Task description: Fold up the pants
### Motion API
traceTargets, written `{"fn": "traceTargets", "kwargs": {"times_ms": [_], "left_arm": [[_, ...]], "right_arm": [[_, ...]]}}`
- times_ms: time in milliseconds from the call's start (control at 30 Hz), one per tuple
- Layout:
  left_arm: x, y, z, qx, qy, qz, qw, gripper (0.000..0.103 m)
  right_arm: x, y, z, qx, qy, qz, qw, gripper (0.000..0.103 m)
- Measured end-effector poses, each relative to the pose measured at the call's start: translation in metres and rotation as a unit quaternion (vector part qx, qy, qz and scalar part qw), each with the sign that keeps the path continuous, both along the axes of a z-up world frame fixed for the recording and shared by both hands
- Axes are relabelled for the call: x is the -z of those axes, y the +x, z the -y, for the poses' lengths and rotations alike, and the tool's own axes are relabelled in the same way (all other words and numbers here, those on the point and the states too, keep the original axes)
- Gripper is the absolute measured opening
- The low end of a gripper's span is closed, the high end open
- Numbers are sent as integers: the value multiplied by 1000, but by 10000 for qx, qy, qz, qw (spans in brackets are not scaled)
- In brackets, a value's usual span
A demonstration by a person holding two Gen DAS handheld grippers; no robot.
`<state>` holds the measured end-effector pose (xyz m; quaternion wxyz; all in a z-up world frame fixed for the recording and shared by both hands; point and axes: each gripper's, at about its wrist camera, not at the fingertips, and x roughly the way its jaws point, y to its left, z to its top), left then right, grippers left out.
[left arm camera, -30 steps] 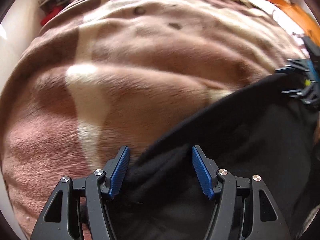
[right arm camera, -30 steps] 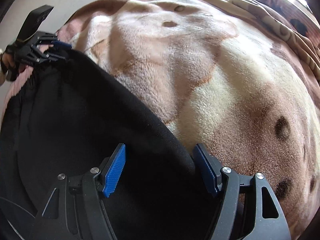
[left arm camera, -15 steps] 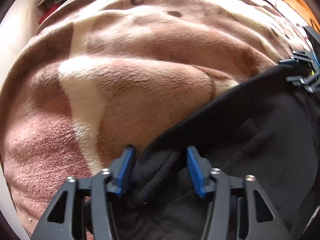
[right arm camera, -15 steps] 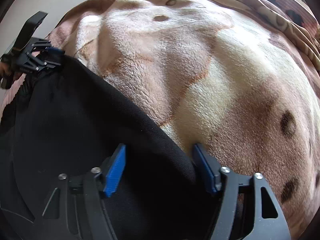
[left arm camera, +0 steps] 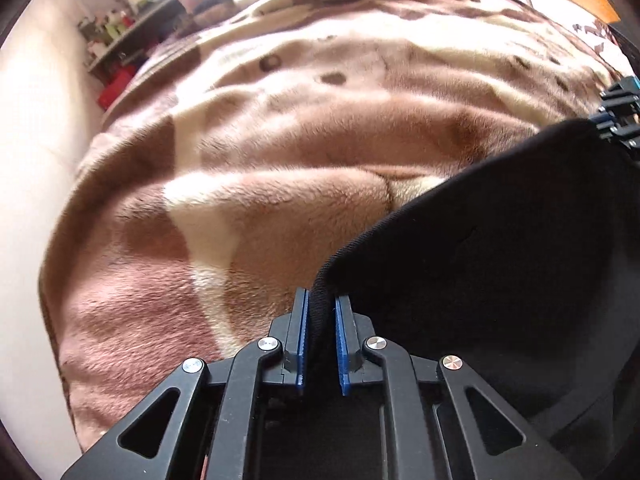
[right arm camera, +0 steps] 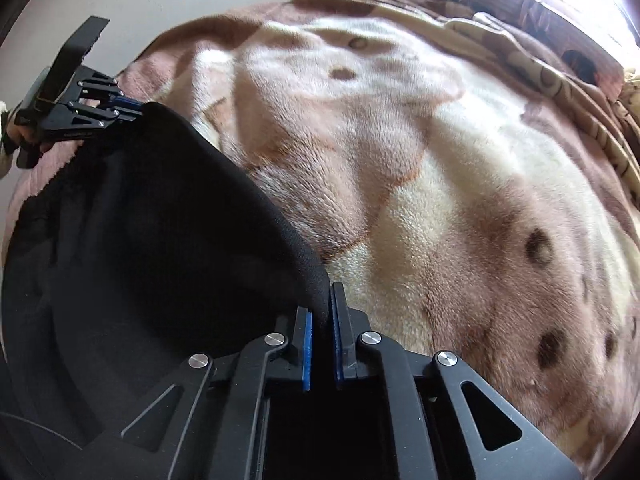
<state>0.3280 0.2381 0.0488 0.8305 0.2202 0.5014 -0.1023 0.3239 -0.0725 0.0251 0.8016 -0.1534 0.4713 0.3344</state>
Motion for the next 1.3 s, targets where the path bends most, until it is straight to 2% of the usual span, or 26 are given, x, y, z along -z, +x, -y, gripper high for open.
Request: {"fn": "traceTargets", "kwargs": {"times_ms": [267,433,700,867,967,1067,1300], "left_arm": [[-39,-33,-1,-188,-209,596,9978,17],[-68,-71,-2,-229,-326,955,9946,17],[-96,-136,-4,-282,-460,1249,9907,17],[-103,-185,-10,-338,-553,1341,9889,17],[-99,-218,-10,-258,-391,1324,9901,17],[-92,-236,-18,-286,-407,1229,9912,17],[-86,-274,-31,-379,-574,1289,9893,17]], "right_arm": [[-45,-49,6,77,195,222,9995,6],[-70,-84,9,110,295,368,9988,6],[-105,-161,5,-13,221,550,9982,6],[-114,-201,4,67,309,562,9979,6],[-116,-226,2,146,366,564,9976,6],[-117,-252,-3,116,402,555,9976,6],[-97,-304,-21,5,182,336,9993,6]]}}
